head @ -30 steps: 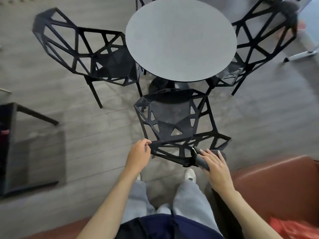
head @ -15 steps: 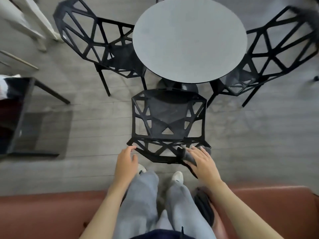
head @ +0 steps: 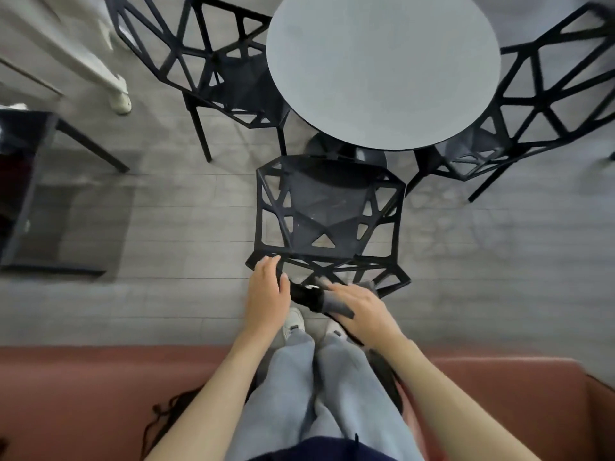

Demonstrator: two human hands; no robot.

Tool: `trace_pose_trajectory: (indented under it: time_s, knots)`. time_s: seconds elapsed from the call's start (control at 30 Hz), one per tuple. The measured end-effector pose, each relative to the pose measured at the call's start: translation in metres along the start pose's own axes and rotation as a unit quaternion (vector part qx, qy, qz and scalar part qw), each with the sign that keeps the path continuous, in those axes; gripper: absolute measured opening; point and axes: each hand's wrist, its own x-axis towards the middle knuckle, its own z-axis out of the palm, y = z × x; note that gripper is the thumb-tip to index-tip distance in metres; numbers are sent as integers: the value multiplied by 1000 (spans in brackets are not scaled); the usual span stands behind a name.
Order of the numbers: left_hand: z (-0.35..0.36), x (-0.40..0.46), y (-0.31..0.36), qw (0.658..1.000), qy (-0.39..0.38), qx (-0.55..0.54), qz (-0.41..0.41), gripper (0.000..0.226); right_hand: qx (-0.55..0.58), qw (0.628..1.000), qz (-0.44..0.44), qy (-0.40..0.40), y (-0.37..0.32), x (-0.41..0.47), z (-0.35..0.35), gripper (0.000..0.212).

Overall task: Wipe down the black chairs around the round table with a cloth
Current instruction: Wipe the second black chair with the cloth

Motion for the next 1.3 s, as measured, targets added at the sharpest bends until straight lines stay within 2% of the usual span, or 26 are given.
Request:
trace_pose_trajectory:
  time_s: [0.07,0.2,0.27,0.3,0.4,0.5,0.53,0.6,0.67,0.83,0.93,1.0,1.13,1.2,1.3]
  knots:
    - [9,3,2,1000,-9,7,-23,49,-17,999,37,18,31,-7,-22,33]
    - [34,5,0,996,-19,87,-20,60,-5,963,258,82,75,-2,-54,37]
    - [46,4,-1,994,-24,108,-15,62,-15,950,304,74,79,2,-60,34]
    - [51,3,1,994,-21,110,-18,62,-27,956,288,56,71,5,-58,34]
    - [66,3,6,993,17,106,-44,61,-60,984,166,4,28,12,-32,27]
    - [78,1,11,989,87,99,-72,63,-13,997,75,25,-9,14,-19,11]
    - [81,1,13,986,108,101,-79,64,-16,999,42,18,-8,14,-21,11]
    - [88,5,20,978,152,100,-108,63,-25,999,5,-48,13,16,-39,7]
    - [92,11,31,964,196,78,-160,62,-20,992,14,-121,46,17,-58,21]
    - [106,24,54,909,314,38,-270,57,7,952,148,-269,137,48,-91,45]
    - [112,25,53,900,338,84,-262,56,48,932,184,-308,165,59,-98,63]
    - [112,26,54,900,345,89,-250,48,48,931,165,-322,167,56,-97,71]
    - [112,26,59,895,369,80,-238,39,65,940,54,-330,140,33,-93,59]
    - [111,24,58,895,371,85,-234,39,80,942,32,-323,135,28,-93,54]
    - [112,24,55,897,368,88,-227,44,78,940,55,-327,152,43,-92,9]
